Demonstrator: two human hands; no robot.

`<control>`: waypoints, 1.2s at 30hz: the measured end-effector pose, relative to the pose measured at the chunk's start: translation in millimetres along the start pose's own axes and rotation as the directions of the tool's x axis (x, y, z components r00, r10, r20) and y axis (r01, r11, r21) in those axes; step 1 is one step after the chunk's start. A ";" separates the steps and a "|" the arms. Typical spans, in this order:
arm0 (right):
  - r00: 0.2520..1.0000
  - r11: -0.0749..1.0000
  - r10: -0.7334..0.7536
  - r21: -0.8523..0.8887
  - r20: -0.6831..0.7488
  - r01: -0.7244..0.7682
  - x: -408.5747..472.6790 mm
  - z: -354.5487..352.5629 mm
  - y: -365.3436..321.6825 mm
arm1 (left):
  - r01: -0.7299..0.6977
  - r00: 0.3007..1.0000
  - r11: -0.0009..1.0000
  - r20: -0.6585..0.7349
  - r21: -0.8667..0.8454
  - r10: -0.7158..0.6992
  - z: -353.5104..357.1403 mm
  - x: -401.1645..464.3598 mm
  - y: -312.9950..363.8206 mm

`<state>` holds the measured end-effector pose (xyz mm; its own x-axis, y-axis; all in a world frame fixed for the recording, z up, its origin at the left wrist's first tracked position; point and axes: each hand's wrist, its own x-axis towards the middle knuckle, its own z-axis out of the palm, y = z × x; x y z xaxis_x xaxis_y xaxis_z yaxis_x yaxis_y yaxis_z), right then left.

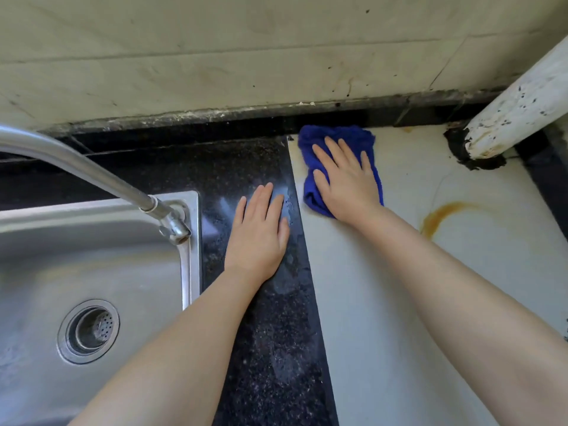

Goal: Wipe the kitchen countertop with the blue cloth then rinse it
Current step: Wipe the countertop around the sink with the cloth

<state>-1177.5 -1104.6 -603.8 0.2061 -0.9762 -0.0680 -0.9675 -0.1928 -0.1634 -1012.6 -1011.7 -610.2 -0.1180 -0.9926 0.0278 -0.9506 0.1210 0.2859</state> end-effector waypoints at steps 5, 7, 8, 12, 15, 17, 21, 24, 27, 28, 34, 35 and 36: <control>0.943 0.945 0.326 0.011 -0.061 -0.326 11.3 -26.8 121.9 | 0.014 1.000 1.000 0.005 0.021 -0.014 -1.5 1.2 1.2; 0.900 0.902 0.432 0.034 -0.064 -0.430 21.7 -31.9 127.4 | 0.013 1.000 1.000 0.009 0.028 -0.013 -2.0 2.0 1.4; 0.894 0.897 0.443 0.043 -0.068 -0.441 23.5 -32.4 114.8 | 0.013 1.000 1.000 0.013 0.027 -0.013 -2.0 1.8 1.5; 0.999 0.998 0.030 0.056 -0.015 -0.029 4.0 -15.3 48.4 | 0.024 1.000 0.999 0.010 0.028 -0.025 -2.1 0.9 2.3; 0.996 0.994 -0.087 0.071 -0.027 0.089 1.8 -22.4 68.7 | 0.024 1.000 0.999 0.004 0.028 -0.025 -2.5 0.3 3.3; 0.997 0.995 0.019 0.097 -0.076 -0.011 9.2 -27.8 104.4 | 0.025 1.000 0.999 0.003 0.024 -0.025 -2.1 0.4 3.0; 0.980 0.985 0.115 0.146 -0.165 -0.091 12.2 -23.8 109.2 | 0.027 1.000 1.000 -0.004 0.004 -0.027 -1.4 1.1 2.9; 0.973 0.983 0.142 0.144 -0.184 -0.116 8.7 -17.9 109.3 | 0.020 1.000 1.000 -0.015 0.008 -0.020 -1.6 0.5 2.9; 0.948 0.962 0.270 0.086 -0.170 -0.258 -6.8 -20.1 128.5 | 0.016 1.000 1.000 -0.015 0.008 -0.016 -1.2 0.8 1.7; 0.935 0.947 0.321 0.064 -0.148 -0.315 -18.8 -18.0 128.8 | 0.015 1.000 1.000 -0.018 0.009 -0.015 -0.5 1.2 1.2; 0.998 0.999 -0.049 -0.007 0.047 0.049 -175.0 6.4 37.1 | 0.015 1.000 1.000 0.010 0.006 -0.015 -0.7 0.7 -0.2; 0.977 0.979 -0.203 -0.020 0.073 0.205 -194.7 9.7 30.5 | 0.016 1.000 1.000 0.011 0.001 -0.016 -1.0 0.4 -0.2; 0.932 0.937 -0.344 -0.023 0.116 0.349 -201.5 9.0 35.5 | 0.016 1.000 1.000 0.010 -0.006 -0.016 -1.3 0.5 0.4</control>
<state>-1252.1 -913.8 -604.8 0.5418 -0.8317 -0.1213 -0.8380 -0.5234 -0.1544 -1012.6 -1012.2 -608.8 -0.1053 -0.9943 0.0137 -0.9506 0.1047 0.2923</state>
